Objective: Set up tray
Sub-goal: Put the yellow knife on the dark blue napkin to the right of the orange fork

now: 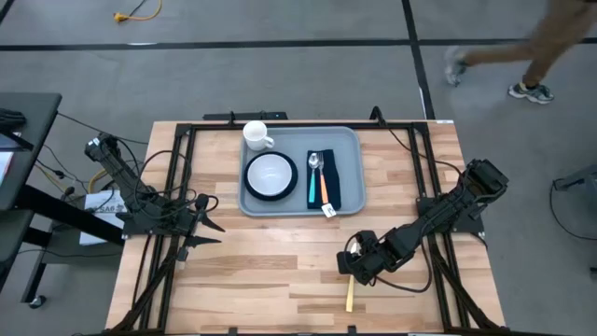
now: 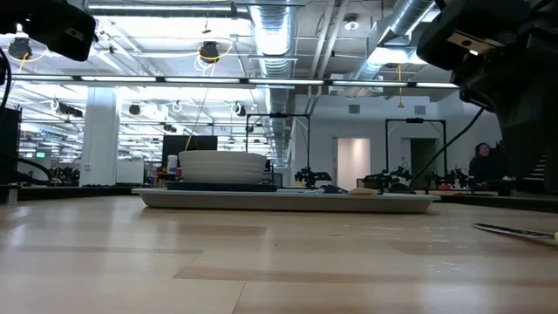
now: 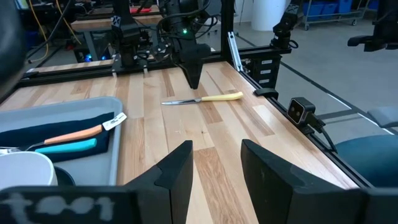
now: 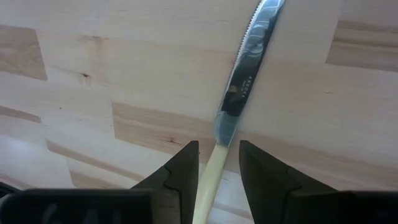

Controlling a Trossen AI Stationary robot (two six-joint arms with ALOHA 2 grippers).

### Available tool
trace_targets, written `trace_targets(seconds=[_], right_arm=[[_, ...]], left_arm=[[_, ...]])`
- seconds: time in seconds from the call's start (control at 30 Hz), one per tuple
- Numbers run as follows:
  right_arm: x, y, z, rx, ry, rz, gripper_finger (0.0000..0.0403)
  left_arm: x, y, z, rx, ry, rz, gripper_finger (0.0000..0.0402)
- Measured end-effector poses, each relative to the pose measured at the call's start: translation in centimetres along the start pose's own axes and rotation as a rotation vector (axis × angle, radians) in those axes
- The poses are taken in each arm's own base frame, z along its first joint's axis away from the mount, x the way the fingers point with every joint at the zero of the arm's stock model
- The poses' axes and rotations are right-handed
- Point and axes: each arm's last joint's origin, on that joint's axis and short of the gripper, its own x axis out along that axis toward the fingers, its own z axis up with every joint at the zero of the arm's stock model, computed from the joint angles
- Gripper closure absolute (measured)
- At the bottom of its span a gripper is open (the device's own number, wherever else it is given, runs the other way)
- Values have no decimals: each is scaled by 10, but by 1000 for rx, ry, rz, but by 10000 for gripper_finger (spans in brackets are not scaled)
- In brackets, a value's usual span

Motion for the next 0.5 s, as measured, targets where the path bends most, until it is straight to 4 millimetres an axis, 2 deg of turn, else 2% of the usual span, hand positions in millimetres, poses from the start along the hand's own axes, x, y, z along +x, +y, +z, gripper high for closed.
trace_targets(seconds=[0.17,0.5], right_arm=[[0,0,0,-28,-1,0,297],[1,5,8,-318,-11,17,294]], left_arm=[[0,0,0,0,0,0,276],[0,0,0,-5,0,0,276]])
